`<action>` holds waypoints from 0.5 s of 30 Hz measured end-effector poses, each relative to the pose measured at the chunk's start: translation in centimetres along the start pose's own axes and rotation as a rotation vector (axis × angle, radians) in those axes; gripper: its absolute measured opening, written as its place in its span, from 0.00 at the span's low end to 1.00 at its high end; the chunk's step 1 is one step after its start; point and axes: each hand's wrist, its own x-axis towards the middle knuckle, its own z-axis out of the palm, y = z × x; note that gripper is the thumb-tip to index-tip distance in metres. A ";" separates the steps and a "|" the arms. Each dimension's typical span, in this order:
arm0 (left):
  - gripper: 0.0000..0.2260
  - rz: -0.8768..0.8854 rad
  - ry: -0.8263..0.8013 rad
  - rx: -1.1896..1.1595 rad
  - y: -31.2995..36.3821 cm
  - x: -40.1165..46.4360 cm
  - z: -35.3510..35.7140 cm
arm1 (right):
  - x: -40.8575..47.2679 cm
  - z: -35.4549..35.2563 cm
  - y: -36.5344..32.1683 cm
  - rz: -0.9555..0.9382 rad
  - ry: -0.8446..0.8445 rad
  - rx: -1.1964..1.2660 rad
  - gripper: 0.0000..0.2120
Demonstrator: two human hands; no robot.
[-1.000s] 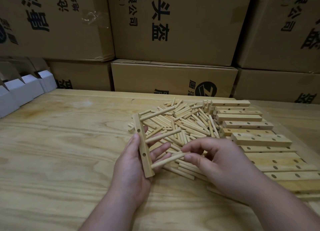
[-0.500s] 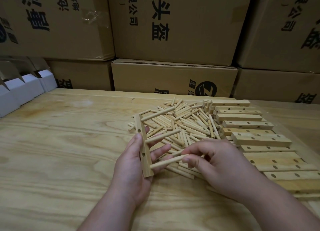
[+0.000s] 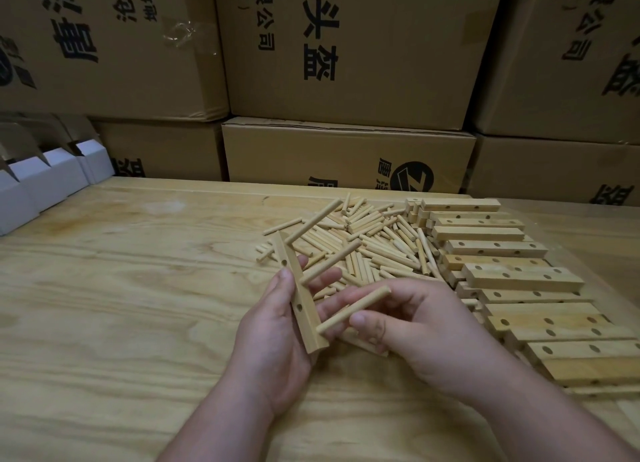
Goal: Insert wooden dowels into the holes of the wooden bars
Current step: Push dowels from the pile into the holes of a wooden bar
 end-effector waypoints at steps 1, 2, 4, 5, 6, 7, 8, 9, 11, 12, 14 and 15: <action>0.17 0.002 -0.006 0.004 0.0 0.0 0.0 | 0.0 0.1 0.0 -0.005 -0.005 0.023 0.11; 0.17 0.010 -0.008 0.008 0.0 0.0 0.0 | -0.1 0.2 0.1 -0.014 0.003 0.035 0.10; 0.16 0.028 -0.007 0.011 0.0 0.0 0.0 | -0.1 0.3 0.2 -0.029 0.030 0.049 0.09; 0.16 0.037 -0.007 0.013 0.0 0.0 0.1 | -0.1 0.3 0.3 -0.029 0.049 0.055 0.08; 0.16 0.045 -0.007 0.016 0.0 0.0 0.1 | -0.1 0.3 0.4 -0.024 0.070 0.064 0.08; 0.16 0.049 -0.009 0.016 -0.1 0.0 0.2 | -0.1 0.4 0.3 -0.017 0.089 0.070 0.08; 0.16 0.052 -0.015 0.012 -0.1 0.0 0.3 | -0.1 0.5 0.3 -0.012 0.107 0.069 0.09; 0.16 0.052 -0.022 0.004 -0.1 0.0 0.3 | -0.1 0.7 0.4 -0.008 0.128 0.061 0.09; 0.17 0.055 -0.027 -0.010 0.0 -0.1 0.5 | 0.0 1.0 0.6 -0.002 0.197 0.040 0.10; 0.18 0.055 -0.027 -0.015 0.0 -0.1 0.5 | 0.0 1.2 0.7 0.000 0.231 0.038 0.10; 0.18 0.043 -0.036 -0.026 0.1 -0.1 0.5 | 0.0 1.5 0.7 -0.027 0.242 0.039 0.08; 0.17 0.027 -0.043 -0.030 0.1 -0.2 0.5 | 0.0 1.6 0.8 -0.051 0.231 0.034 0.08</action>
